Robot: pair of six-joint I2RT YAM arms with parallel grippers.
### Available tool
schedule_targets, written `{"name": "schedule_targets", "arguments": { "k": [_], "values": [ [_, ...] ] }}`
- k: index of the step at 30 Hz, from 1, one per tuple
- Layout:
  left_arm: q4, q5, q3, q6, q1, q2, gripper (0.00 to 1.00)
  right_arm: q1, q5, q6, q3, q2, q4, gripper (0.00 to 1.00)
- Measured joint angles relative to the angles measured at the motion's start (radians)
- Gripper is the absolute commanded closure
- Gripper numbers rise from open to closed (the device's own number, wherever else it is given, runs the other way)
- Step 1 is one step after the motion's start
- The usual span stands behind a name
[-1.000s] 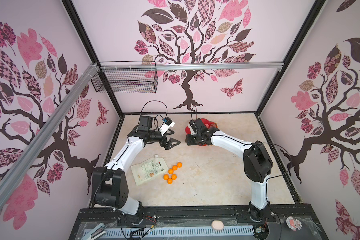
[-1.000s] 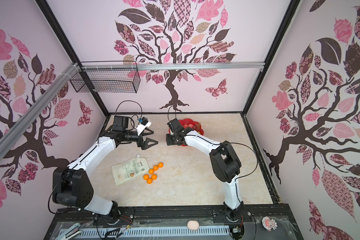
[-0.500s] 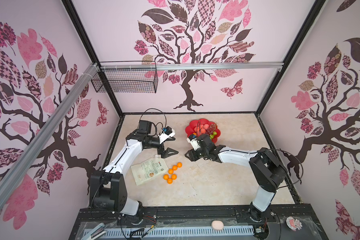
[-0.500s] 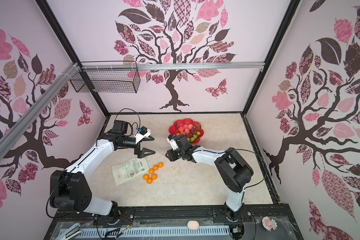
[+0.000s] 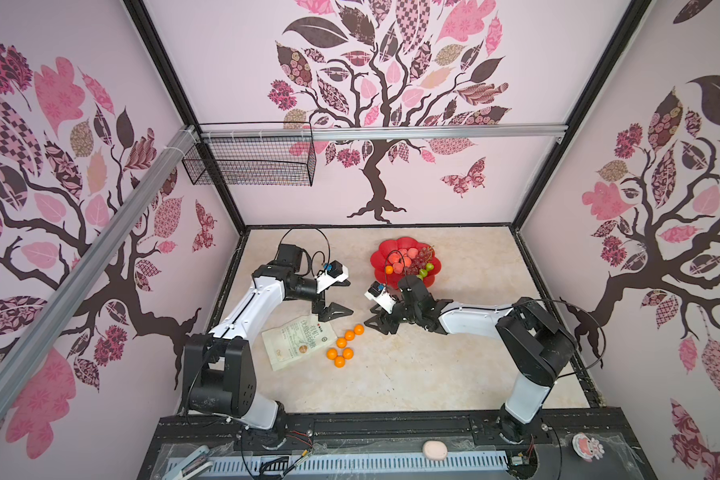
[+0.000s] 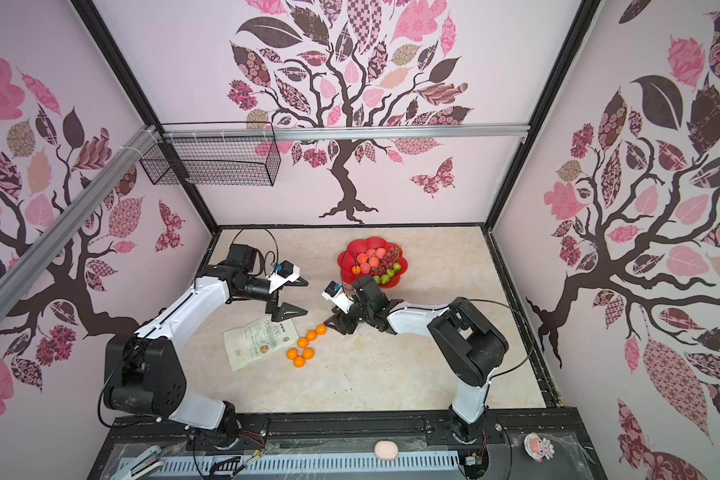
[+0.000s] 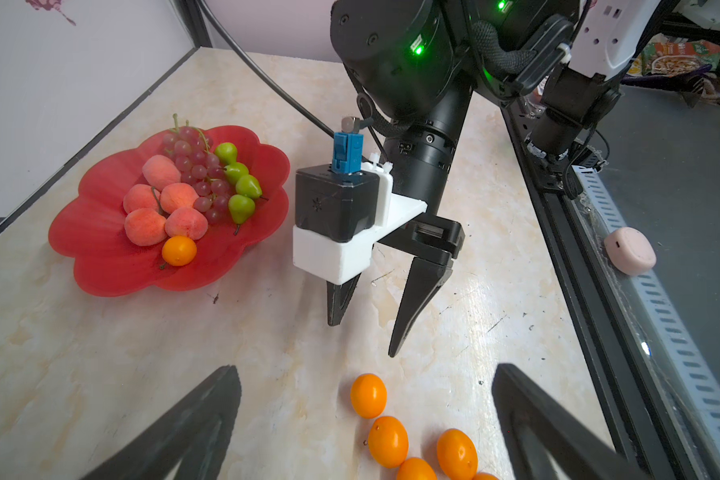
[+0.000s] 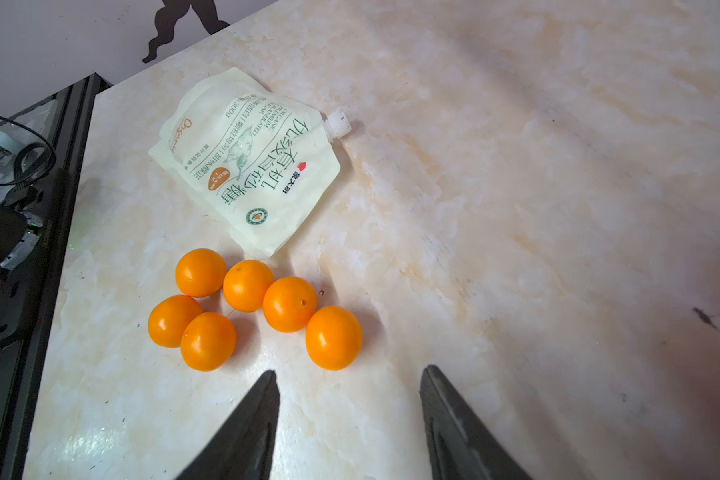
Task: Place and organize the fake fruits in the fruit bowl
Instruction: 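Move the right gripper over the orange balls while the left gripper withdraws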
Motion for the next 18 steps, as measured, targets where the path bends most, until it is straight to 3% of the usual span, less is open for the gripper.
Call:
{"name": "schedule_targets", "arguments": {
  "k": [18],
  "values": [
    [-0.009,-0.023,0.000,0.011,0.054,0.004,0.02,0.050,0.011,-0.092,0.064,0.113,-0.045,0.37]
  ]
}}
